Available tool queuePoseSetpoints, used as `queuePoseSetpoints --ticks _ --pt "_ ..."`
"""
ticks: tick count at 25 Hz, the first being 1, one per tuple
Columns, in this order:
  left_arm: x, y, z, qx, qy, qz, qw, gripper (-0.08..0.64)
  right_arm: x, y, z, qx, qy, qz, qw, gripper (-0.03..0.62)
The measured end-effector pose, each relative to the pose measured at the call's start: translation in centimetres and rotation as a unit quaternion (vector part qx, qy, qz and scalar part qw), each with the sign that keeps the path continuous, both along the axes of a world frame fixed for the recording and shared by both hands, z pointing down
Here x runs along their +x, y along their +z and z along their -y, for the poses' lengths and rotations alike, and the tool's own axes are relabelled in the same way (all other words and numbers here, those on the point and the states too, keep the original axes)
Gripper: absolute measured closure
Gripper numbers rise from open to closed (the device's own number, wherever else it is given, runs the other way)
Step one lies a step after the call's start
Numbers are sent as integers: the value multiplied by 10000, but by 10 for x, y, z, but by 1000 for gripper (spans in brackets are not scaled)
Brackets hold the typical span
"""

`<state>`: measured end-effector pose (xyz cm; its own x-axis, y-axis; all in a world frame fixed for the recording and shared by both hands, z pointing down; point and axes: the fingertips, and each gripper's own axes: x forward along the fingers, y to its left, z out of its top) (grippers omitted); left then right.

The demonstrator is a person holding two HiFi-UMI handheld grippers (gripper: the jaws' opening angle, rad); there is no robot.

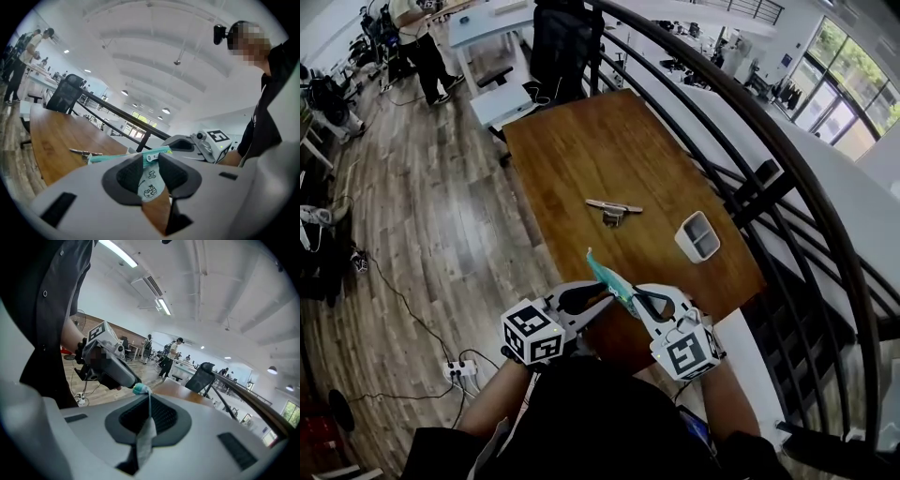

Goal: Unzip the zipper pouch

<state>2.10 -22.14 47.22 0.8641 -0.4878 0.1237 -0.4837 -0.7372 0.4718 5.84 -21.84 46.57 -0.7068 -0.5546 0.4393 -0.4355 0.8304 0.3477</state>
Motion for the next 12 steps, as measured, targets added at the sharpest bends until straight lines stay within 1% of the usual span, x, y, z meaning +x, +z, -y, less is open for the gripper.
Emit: queuePoseSetpoints --ticks 3,6,10,12 --pt "2 0 1 -203 24 -225 9995 451 0 -2 -4 -5 13 8 10000 591" --pt "3 -4 0 -282 89 -423 9987 451 0 -4 -7 16 -41 6 10000 591" --pt "7 -10 -9 -393 336 -663 9965 448 5 -6 -13 29 -152 70 9999 591" --pt "10 -11 -14 -418 469 -672 9958 429 5 -6 -16 52 -228 48 9997 591"
